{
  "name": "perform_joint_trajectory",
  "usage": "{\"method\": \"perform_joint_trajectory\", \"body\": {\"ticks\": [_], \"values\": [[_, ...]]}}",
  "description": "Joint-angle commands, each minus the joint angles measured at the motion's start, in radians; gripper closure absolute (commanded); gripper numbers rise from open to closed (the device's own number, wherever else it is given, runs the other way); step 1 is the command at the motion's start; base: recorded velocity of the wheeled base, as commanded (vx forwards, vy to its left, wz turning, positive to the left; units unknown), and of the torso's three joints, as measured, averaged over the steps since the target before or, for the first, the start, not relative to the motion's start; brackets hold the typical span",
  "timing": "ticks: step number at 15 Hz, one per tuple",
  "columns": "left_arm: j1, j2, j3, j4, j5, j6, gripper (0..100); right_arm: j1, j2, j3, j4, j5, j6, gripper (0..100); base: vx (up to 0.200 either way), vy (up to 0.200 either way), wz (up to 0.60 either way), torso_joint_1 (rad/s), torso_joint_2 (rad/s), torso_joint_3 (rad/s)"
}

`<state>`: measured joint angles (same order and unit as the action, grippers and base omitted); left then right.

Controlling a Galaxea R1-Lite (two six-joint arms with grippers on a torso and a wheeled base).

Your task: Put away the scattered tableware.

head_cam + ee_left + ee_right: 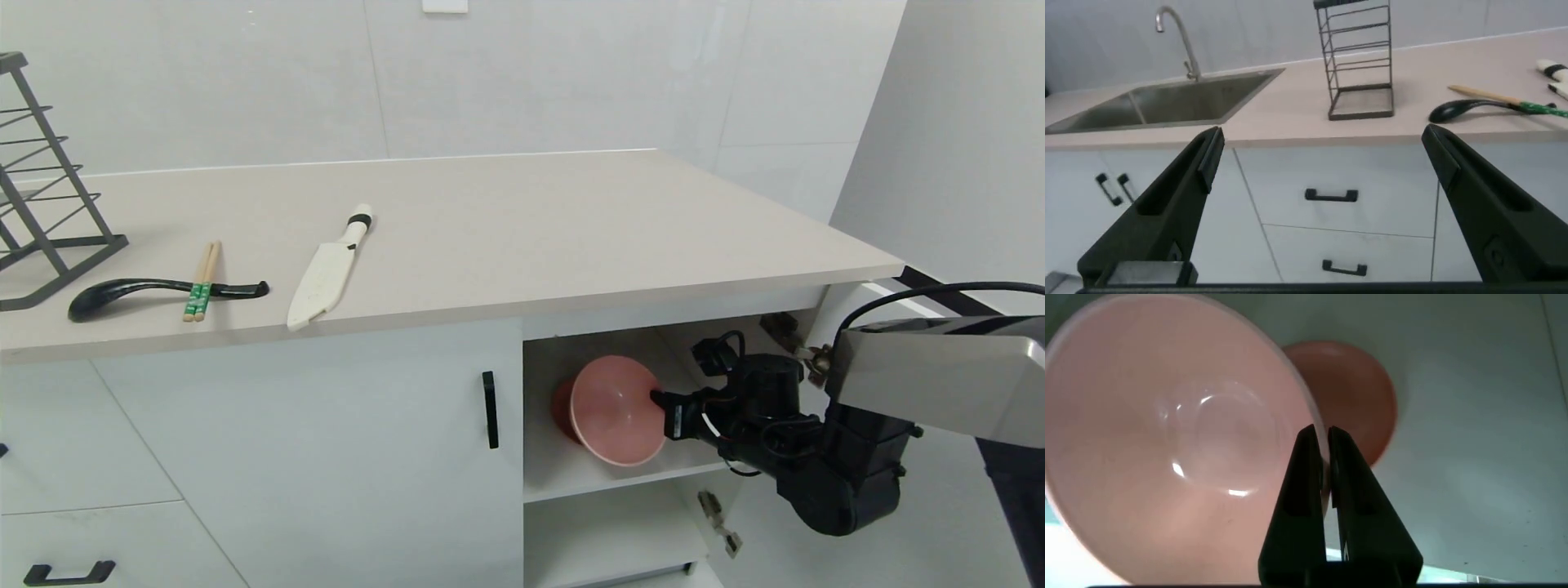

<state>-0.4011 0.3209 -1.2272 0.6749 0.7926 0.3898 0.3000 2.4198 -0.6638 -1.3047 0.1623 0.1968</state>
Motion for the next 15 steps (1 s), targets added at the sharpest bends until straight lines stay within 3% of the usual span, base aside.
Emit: {"method": "perform_joint_trajectory", "body": {"ticks": [1,2,3,4,5,6,7,8,9,10,12,13,14,15], "values": [[0.105,0.142,-0.051,0.055,0.001,-0.020,0,-0.002,0.018,-0.033,0.002,-0.001,0.000,100,0.000,0.000,0.00,0.000,0.00,0.000],[0.189,0.141,-0.018,0.097,-0.001,-0.043,0,-0.009,0.018,-0.077,0.030,0.000,0.000,100,0.000,0.000,0.00,0.000,0.00,0.000],[0.274,0.098,0.000,0.152,-0.015,-0.045,0,-0.016,0.019,-0.129,0.082,0.000,-0.005,100,0.000,0.000,0.00,0.000,0.00,0.000],[0.334,0.047,0.002,0.212,-0.073,-0.046,0,-0.018,0.030,-0.169,0.111,0.000,-0.005,100,0.000,0.000,0.00,0.000,0.00,0.000],[0.407,-0.002,0.028,0.285,-0.167,-0.054,0,-0.022,0.061,-0.215,0.125,0.000,-0.005,100,0.000,0.000,0.00,0.000,0.00,0.000],[0.444,-0.036,0.064,0.310,-0.217,-0.063,0,-0.022,0.078,-0.240,0.127,0.000,-0.005,100,0.000,0.000,0.00,0.000,0.00,0.000],[0.478,-0.148,0.226,0.318,-0.366,-0.095,0,-0.022,0.117,-0.275,0.127,-0.001,-0.007,100,0.000,0.000,0.00,0.000,0.00,0.000],[0.478,-0.186,0.307,0.301,-0.426,-0.103,0,-0.022,0.127,-0.277,0.125,-0.001,-0.007,100,0.000,0.000,0.00,0.000,0.00,0.000],[0.456,-0.238,0.439,0.224,-0.487,-0.117,0,-0.022,0.137,-0.277,0.124,0.000,-0.007,100,0.000,0.000,0.00,0.000,0.00,0.000],[0.393,-0.269,0.572,0.058,-0.510,-0.127,0,-0.022,0.143,-0.281,0.124,0.000,-0.005,100,0.000,0.000,0.00,0.000,0.00,0.000],[0.384,-0.275,0.831,-0.281,-0.593,-0.143,0,-0.022,0.157,-0.310,0.130,-0.001,-0.005,100,0.000,0.000,0.00,0.000,0.00,0.000],[0.384,-0.276,0.877,-0.339,-0.619,-0.144,0,-0.022,0.163,-0.316,0.131,-0.001,-0.005,100,0.000,0.000,0.00,0.000,0.00,0.000],[0.386,-0.276,1.062,-0.549,-0.733,-0.140,0,-0.032,0.170,-0.349,0.162,-0.001,-0.005,100,0.000,0.000,0.00,0.000,0.00,0.000],[0.386,-0.283,1.146,-0.618,-0.760,-0.138,0,-0.035,0.170,-0.355,0.188,-0.001,-0.005,100,0.000,0.000,0.00,0.000,0.00,0.000]]}}
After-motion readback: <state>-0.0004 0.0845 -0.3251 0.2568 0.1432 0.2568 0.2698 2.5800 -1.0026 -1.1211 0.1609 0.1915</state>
